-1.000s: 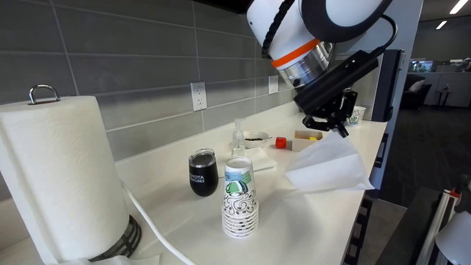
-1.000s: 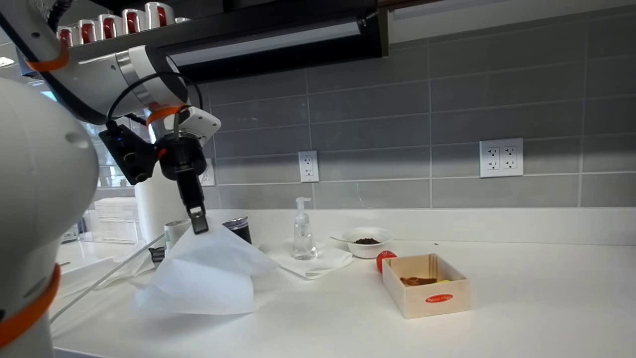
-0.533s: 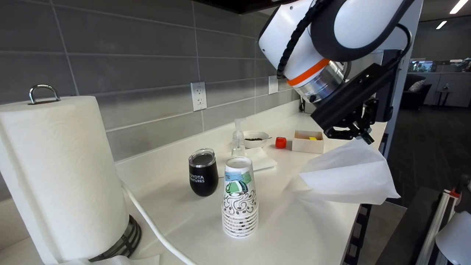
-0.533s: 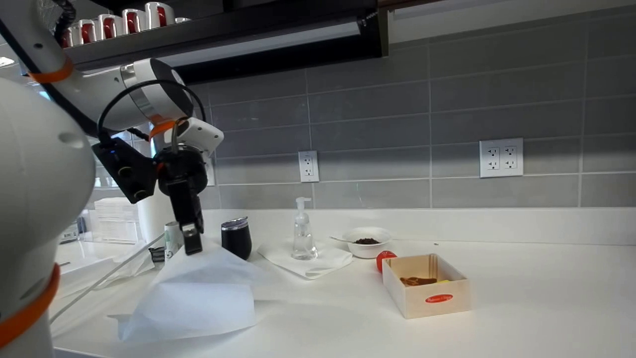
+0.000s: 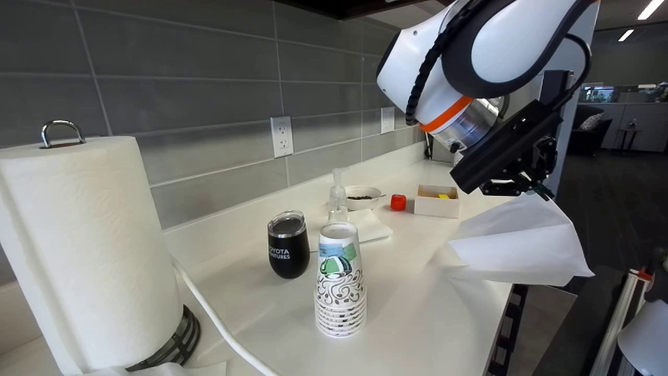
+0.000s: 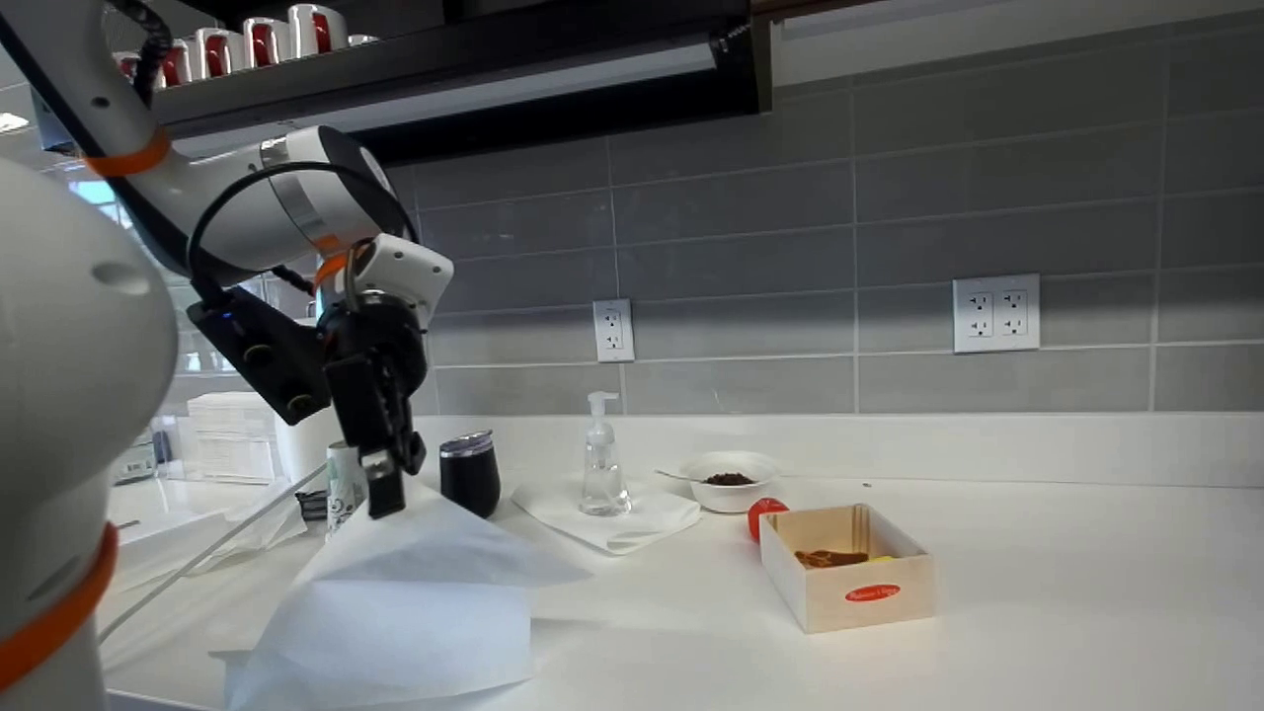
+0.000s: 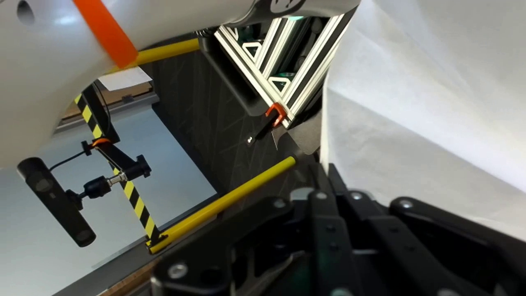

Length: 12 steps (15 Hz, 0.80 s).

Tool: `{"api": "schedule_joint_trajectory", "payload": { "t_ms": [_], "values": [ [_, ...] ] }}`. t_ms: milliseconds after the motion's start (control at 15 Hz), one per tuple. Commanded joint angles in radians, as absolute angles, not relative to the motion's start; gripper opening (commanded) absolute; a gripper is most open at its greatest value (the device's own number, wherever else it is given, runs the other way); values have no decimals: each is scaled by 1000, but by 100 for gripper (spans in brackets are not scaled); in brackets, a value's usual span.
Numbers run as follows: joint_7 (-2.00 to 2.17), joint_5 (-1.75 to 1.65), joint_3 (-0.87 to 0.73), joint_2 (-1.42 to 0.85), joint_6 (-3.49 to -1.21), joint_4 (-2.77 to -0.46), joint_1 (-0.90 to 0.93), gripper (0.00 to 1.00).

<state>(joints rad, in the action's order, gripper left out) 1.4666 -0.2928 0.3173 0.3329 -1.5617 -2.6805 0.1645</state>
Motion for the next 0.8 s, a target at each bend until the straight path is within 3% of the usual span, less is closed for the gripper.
{"api": "schedule_joint_trajectory", "payload": {
  "t_ms": [0, 333, 733],
  "values": [
    [1522, -326, 308, 333, -1545, -2677, 154, 0],
    [1624, -492, 333, 371, -1597, -2656, 169, 0],
    [1569, -408, 284, 386, -1914, -2655, 195, 0]
  ]
}}
